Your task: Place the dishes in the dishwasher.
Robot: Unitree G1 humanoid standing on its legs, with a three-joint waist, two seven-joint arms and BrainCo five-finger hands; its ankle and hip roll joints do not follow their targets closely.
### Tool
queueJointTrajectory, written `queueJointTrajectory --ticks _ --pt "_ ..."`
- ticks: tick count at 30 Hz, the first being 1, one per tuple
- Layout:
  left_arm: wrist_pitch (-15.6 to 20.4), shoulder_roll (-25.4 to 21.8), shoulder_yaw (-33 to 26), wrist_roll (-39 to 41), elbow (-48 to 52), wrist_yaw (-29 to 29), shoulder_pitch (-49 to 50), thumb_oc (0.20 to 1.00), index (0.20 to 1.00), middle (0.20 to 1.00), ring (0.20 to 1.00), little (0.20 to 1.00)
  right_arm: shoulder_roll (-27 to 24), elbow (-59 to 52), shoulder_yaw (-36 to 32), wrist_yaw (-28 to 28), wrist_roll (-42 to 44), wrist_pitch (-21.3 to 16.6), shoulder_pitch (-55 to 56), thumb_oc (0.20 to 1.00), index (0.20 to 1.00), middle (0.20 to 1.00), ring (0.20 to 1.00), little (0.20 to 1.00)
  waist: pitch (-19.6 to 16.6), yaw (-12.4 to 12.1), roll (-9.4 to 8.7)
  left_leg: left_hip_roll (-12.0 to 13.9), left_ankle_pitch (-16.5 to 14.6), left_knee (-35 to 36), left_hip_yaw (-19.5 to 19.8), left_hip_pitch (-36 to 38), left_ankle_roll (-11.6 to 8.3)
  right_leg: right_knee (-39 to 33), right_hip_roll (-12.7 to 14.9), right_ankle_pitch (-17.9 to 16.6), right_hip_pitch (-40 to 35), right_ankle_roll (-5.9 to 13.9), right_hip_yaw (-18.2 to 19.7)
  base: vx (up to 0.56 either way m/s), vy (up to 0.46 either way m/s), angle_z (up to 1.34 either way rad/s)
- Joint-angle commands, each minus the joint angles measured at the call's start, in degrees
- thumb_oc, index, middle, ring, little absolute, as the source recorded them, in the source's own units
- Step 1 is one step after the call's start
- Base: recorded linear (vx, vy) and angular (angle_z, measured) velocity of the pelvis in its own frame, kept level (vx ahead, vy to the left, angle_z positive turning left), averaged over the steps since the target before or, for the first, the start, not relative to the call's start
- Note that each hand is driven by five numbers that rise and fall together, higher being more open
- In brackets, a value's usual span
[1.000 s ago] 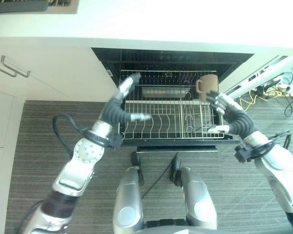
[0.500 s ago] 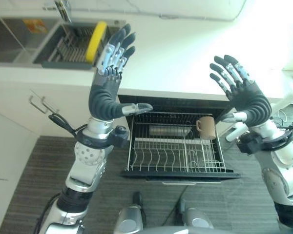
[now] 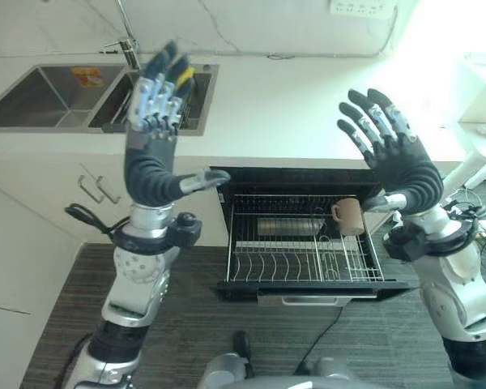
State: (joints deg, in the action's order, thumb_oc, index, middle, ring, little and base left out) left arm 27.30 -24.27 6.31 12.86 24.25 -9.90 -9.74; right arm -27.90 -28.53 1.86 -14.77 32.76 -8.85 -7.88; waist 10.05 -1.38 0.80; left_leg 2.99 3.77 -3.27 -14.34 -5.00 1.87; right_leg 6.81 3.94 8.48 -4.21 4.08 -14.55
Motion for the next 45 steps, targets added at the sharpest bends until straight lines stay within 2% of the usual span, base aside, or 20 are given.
queueJointTrajectory --ticks 1,3,5,6,9,12,14,16,17,18,19,21,23,24,26,29,31,33,39,45 --pt "0.46 -2.01 -0.87 4.98 1.38 0.61 -1.86 1.000 1.000 1.000 1.000 1.000 -0.87 -2.82 -1.81 1.69 2.76 -2.54 -2.97 1.000 1.000 1.000 1.000 1.000 1.80 -0.35 -2.16 -1.62 -2.28 -0.40 2.59 -2.69 -4.76 -2.29 -1.95 1.49 -5.91 -1.23 3.39 -0.22 -0.025 0.06" --pt "1.30 -1.67 -2.03 5.52 1.71 2.27 -0.06 1.000 1.000 1.000 1.000 1.000 -1.56 -2.52 -2.12 2.74 2.49 -2.99 -3.16 1.000 1.000 1.000 1.000 1.000 2.40 -0.27 -2.17 -1.35 -3.99 -3.53 5.27 -2.72 -4.58 -1.97 -1.41 0.86 -4.69 -1.73 4.28 -0.21 0.078 -0.01" --pt "1.66 -1.38 -2.45 7.12 2.41 3.06 1.00 1.000 1.000 1.000 1.000 1.000 -1.99 -2.08 -2.41 3.35 2.37 -3.05 -3.52 1.000 1.000 1.000 1.000 1.000 2.69 0.51 -2.59 1.75 -5.40 -6.28 5.64 -1.46 -4.94 -1.49 -0.39 0.16 -3.49 -2.14 4.28 -0.14 0.128 -0.15" --pt "1.66 -1.38 -2.51 7.20 2.43 3.13 1.05 1.000 1.000 1.000 1.000 1.000 -1.99 -2.06 -2.36 3.37 2.35 -3.05 -3.53 1.000 1.000 1.000 1.000 1.000 2.75 0.54 -2.54 1.84 -5.61 -6.57 5.68 -1.51 -5.00 -1.37 -0.46 0.25 -3.52 -2.17 4.28 -0.10 0.167 -0.13" --pt "2.69 -0.87 -1.80 6.91 3.02 1.59 1.22 1.000 1.000 1.000 1.000 1.000 -3.19 -1.84 -3.37 2.75 1.45 -3.61 -4.22 1.000 1.000 1.000 1.000 1.000 2.19 2.74 -2.94 9.04 -5.90 -7.52 9.06 3.64 -6.17 2.44 2.19 0.29 0.04 -1.34 5.75 -0.11 0.441 0.09" --pt "2.68 -0.54 -1.15 6.42 2.66 -0.05 0.14 1.000 1.000 1.000 1.000 1.000 -4.60 -2.01 -4.07 1.52 1.78 -3.61 -5.13 1.000 1.000 1.000 1.000 1.000 1.39 4.04 -2.12 14.71 -3.01 -3.18 9.77 6.98 -7.69 6.03 3.71 1.49 2.49 -0.54 6.45 -0.02 0.487 -0.10" --pt "2.59 0.18 -0.39 6.42 1.58 0.45 -1.42 1.000 1.000 1.000 1.000 1.000 -5.39 -1.76 -4.68 1.27 2.29 -3.10 -7.18 1.000 1.000 1.000 1.000 1.000 1.12 4.79 -1.19 19.45 -0.46 -0.19 10.27 8.81 -9.99 9.70 7.28 2.69 4.16 1.31 6.54 0.04 0.708 0.05" --pt "2.84 0.33 -0.39 6.43 1.38 0.85 -1.54 1.000 1.000 1.000 1.000 1.000 -5.39 -1.68 -4.81 1.87 2.03 -3.10 -8.01 1.000 1.000 1.000 1.000 1.000 1.15 4.68 -0.98 19.33 -1.18 -0.28 11.80 8.69 -10.47 10.18 8.72 2.57 4.75 2.22 7.18 0.01 0.715 0.25" --pt "3.09 -0.30 -0.64 7.67 1.11 2.28 -2.25 1.000 1.000 1.000 1.000 1.000 -5.23 -1.17 -4.83 4.02 1.67 -3.03 -10.11 1.000 1.000 1.000 1.000 1.000 0.77 5.08 -0.23 17.37 -4.51 -0.57 11.45 8.38 -11.26 9.02 14.31 -0.18 5.41 6.25 7.74 0.00 0.872 0.12" --pt "2.90 -0.32 -0.53 7.91 0.97 2.60 -2.68 1.000 1.000 1.000 1.000 1.000 -4.93 -1.19 -5.04 4.42 1.19 -3.54 -9.85 1.000 1.000 1.000 1.000 1.000 0.57 5.24 -0.24 16.60 -4.62 -0.39 10.92 8.19 -11.15 8.33 15.60 -1.20 5.28 7.03 7.39 0.00 1.388 0.41" --pt "1.75 -0.24 -0.55 9.37 0.89 4.47 -3.92 1.000 1.000 1.000 1.000 1.000 -4.02 -2.04 -6.41 5.64 0.43 -5.28 -8.03 1.000 1.000 1.000 1.000 1.000 0.29 5.53 -0.28 12.33 -5.83 -1.25 10.81 6.87 -10.61 5.06 20.16 -8.92 5.16 7.97 7.89 -0.01 0.775 0.49" --pt "0.56 0.15 -0.81 9.89 1.31 5.82 -4.70 1.000 1.000 1.000 1.000 1.000 -2.55 -2.84 -7.26 6.10 0.19 -6.28 -6.97 1.000 1.000 1.000 1.000 1.000 0.37 5.43 -0.43 8.36 -7.09 -1.44 10.42 6.19 -9.37 3.25 23.01 -16.31 6.27 8.29 8.16 -0.03 0.681 0.13" --pt "-0.81 0.46 -1.33 9.08 1.65 5.63 -5.38 1.000 1.000 1.000 1.000 1.000 0.13 -2.93 -6.59 4.75 -0.33 -6.44 -7.16 1.000 1.000 1.000 1.000 1.000 0.23 4.37 -0.44 5.40 -8.60 -1.27 6.56 6.33 -8.35 2.27 25.73 -21.52 7.17 8.69 3.24 -0.04 0.599 -0.31" --pt "-1.10 0.41 -1.48 7.69 1.77 4.90 -5.44 1.000 1.000 1.000 1.000 1.000 1.16 -2.62 -5.61 4.32 -0.36 -6.34 -7.99 1.000 1.000 1.000 1.000 1.000 0.31 3.98 -0.15 4.54 -8.66 -0.03 4.52 7.19 -7.24 3.33 24.68 -21.09 7.90 8.53 1.39 -0.05 0.570 -0.37" --pt "-1.03 -0.74 -1.35 8.75 1.29 5.47 -5.95 1.000 1.000 1.000 1.000 1.000 0.60 -1.94 -4.62 5.88 -0.80 -7.41 -7.60 1.000 1.000 1.000 1.000 1.000 -0.26 3.37 0.57 3.72 -7.42 2.25 4.25 7.28 -6.12 3.90 20.14 -15.29 7.59 6.88 0.27 -0.07 0.447 -0.79" --pt "-1.23 -1.01 -1.24 9.61 1.42 6.42 -5.90 1.000 1.000 1.000 1.000 1.000 -1.18 -2.66 -4.94 6.09 0.45 -8.55 -5.38 1.000 1.000 1.000 1.000 1.000 -1.08 3.57 0.37 2.20 -5.74 5.90 3.40 8.01 -4.87 5.40 12.55 -10.89 7.13 5.51 -2.23 -0.06 0.298 -0.34" --pt "-0.95 -0.37 -0.02 9.79 1.37 7.10 -5.55 1.000 1.000 1.000 1.000 1.000 -1.96 -3.80 -5.54 6.44 0.82 -8.90 -3.24 1.000 1.000 1.000 1.000 1.000 -1.37 4.88 -0.02 0.34 -4.99 8.26 5.65 8.83 -3.79 4.88 3.89 -7.13 7.37 4.43 1.23 -0.04 0.163 -0.06" --pt "-0.70 -0.03 0.76 10.09 0.84 7.69 -5.49 1.000 1.000 1.000 1.000 1.000 -2.09 -3.55 -6.05 6.26 1.27 -8.96 -2.35 1.000 1.000 1.000 1.000 1.000 -1.88 5.40 -0.46 -0.74 -4.62 8.27 7.24 8.34 -3.46 2.22 0.12 -6.52 6.48 2.77 2.88 -0.04 0.013 0.32" --pt "-1.95 0.26 2.07 10.42 0.61 6.51 -5.40 1.000 1.000 1.000 1.000 1.000 -3.22 -2.35 -4.83 5.77 1.90 -7.54 -4.63 1.000 1.000 1.000 1.000 1.000 -3.87 5.09 -0.95 -1.62 -4.50 8.27 6.40 7.99 -3.40 -7.20 -2.41 -6.61 2.11 0.56 3.63 -0.03 -0.082 0.21" --pt "-1.41 0.38 0.78 11.34 1.01 6.42 -3.47 1.000 1.000 1.000 1.000 1.000 -3.03 -2.97 -4.78 4.11 1.68 -6.02 -2.26 1.000 1.000 1.000 1.000 1.000 -3.83 5.43 -1.28 -1.68 -4.14 5.78 3.09 8.20 -4.45 -9.01 -2.97 -6.48 -0.05 -0.57 4.48 0.02 -0.080 -0.10"
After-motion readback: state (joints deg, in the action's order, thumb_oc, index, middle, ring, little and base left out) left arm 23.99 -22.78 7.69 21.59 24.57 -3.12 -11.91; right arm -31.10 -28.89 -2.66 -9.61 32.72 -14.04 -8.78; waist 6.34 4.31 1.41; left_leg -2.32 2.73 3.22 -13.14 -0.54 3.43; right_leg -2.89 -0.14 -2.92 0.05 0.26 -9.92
